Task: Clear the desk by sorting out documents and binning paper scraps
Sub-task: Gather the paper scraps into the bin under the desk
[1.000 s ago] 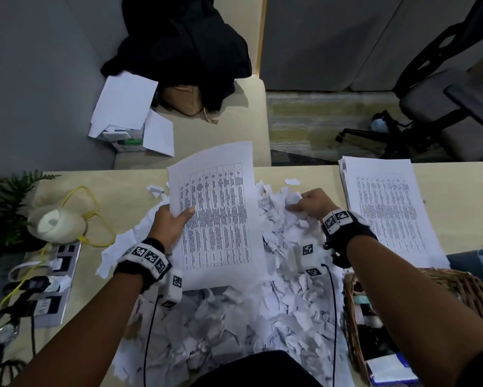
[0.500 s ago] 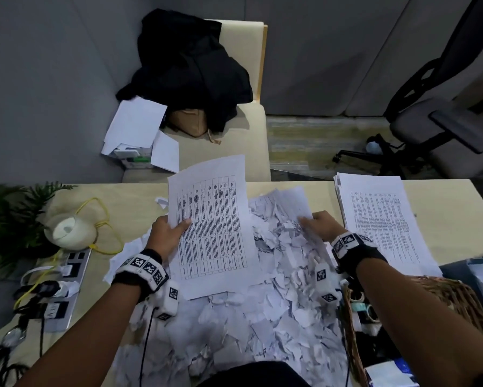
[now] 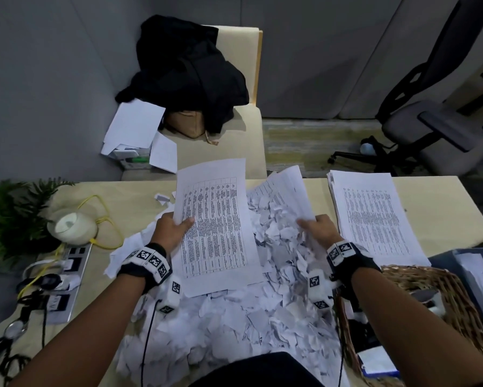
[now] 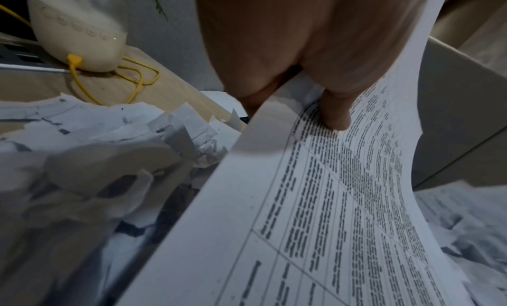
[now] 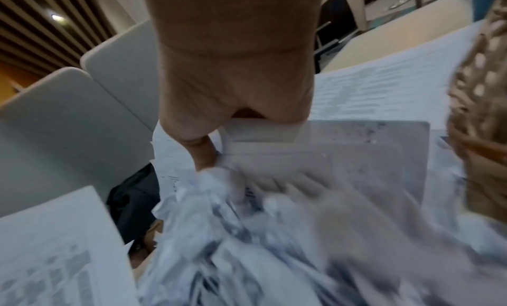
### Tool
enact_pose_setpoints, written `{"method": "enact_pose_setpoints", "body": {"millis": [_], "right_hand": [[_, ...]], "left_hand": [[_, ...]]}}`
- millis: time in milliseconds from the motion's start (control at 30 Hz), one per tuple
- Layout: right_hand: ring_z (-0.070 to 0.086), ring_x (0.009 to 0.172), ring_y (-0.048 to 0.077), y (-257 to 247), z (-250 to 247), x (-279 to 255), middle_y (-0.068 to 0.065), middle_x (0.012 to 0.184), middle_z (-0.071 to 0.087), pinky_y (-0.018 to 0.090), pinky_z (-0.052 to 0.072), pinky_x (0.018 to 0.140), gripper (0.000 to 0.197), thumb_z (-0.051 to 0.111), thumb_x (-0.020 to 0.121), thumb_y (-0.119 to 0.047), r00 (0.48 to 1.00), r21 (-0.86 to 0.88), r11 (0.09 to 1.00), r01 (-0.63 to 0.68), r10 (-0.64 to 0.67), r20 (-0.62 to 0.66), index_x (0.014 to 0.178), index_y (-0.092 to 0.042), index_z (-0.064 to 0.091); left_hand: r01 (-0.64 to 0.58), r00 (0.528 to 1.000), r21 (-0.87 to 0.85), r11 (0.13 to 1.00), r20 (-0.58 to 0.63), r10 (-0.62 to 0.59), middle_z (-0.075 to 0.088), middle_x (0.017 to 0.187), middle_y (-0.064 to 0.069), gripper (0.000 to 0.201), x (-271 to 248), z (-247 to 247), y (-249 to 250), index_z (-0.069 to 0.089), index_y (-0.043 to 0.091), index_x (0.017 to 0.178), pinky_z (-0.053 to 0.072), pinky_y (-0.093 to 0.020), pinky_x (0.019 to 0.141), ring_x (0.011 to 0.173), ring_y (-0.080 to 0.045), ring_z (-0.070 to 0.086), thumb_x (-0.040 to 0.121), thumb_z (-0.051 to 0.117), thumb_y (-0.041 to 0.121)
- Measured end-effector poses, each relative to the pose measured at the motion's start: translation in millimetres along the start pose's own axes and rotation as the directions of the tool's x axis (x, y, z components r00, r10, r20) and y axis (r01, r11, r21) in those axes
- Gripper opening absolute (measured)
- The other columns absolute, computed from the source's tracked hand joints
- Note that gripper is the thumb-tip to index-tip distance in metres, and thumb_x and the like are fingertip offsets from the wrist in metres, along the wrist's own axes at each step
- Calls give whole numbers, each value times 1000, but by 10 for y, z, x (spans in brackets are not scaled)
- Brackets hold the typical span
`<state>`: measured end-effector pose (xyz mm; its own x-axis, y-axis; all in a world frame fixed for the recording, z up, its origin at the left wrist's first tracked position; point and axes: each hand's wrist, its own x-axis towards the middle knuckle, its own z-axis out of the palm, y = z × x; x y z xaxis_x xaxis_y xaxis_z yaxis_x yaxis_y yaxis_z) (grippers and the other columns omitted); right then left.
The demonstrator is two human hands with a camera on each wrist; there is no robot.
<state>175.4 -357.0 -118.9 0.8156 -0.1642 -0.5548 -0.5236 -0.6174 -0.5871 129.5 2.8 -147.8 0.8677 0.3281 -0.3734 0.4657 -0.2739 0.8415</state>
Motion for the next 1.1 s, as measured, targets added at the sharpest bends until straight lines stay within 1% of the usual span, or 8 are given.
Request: {"method": "enact_pose_setpoints", "body": {"millis": [67, 233, 400, 633, 833, 967, 1033, 1100], "right_hand": [[65, 85, 29, -152, -52, -79, 14, 98, 66, 38, 57, 74, 45, 67, 88, -34, 998, -82, 995, 63, -63, -2, 107, 6, 62], [56, 78, 30, -477, -181, -338, 16, 88, 60, 29, 39, 65, 29, 54, 95, -19, 956, -405, 886, 225, -281, -84, 101, 9, 61], [61, 77, 38, -726, -219, -522, 22, 86, 64, 32, 40, 59, 18, 52, 89, -17, 893, -576, 750, 325, -443, -74, 91, -1, 60], [52, 67, 28, -1243, -311, -1030, 5, 75, 52, 30, 37, 60, 13, 53, 89, -12, 825, -648, 642, 410, -564, -36, 99, -7, 60], [54, 85, 21, -1472, -579, -1345, 5, 91, 57, 27, 41, 71, 31, 68, 86, -21, 815, -420, 757, 500, -576, -69, 113, -7, 63], [69, 79, 7, -1323, -508, -1298, -1, 98, 70, 21, 52, 65, 25, 72, 86, -18, 848, 28, 848, 529, -529, -18, 110, -13, 65], [67, 69, -5, -1154, -298, -1177, -2, 95, 70, 11, 49, 58, 24, 71, 87, -13, 865, 164, 855, 491, -501, 18, 110, -17, 64], [68, 76, 2, -952, -11, -1020, 3, 101, 70, 10, 50, 58, 30, 69, 88, -12, 882, 215, 867, 449, -469, 49, 117, -12, 62]], "left_hand": [[-3, 1000, 31, 1000, 14, 3, 66, 101, -11, 40, 6, -3, 6, 61, 0, 120, 48, -34, 86, 96, -29, 64, 90, 67, 25], [-1, 999, 119, 993, 41, -4, 64, 96, -13, 38, 4, -1, 40, 58, -2, 118, 46, -31, 78, 86, -26, 61, 92, 65, 24], [58, 994, 96, 994, 91, -67, 59, 123, -13, 46, 14, 8, 31, 48, 1, 129, 43, -36, 94, 111, -31, 56, 93, 63, 26], [-19, 992, 1, 1000, 123, 19, 66, 116, -7, 35, -149, 7, 101, 55, 4, 127, 44, -39, 101, 106, -25, 62, 95, 57, 16], [116, 986, -122, 986, 130, -100, 63, 120, -12, 39, -217, -40, 129, 51, 0, 129, 44, -41, 102, 108, -29, 60, 94, 60, 15], [173, 983, -255, 951, 103, -151, 64, 121, -10, 40, -227, -102, 60, 54, 0, 127, 42, -47, 105, 109, -28, 61, 90, 65, 9], [173, 983, -322, 931, 119, -142, 67, 114, -15, 26, -283, -124, 96, 61, 1, 116, 48, -52, 96, 98, -33, 66, 91, 61, 8], [205, 976, -390, 898, 153, -156, 69, 108, -17, 24, -361, -152, 137, 66, 6, 108, 52, -51, 90, 93, -36, 65, 95, 54, 22]]}}
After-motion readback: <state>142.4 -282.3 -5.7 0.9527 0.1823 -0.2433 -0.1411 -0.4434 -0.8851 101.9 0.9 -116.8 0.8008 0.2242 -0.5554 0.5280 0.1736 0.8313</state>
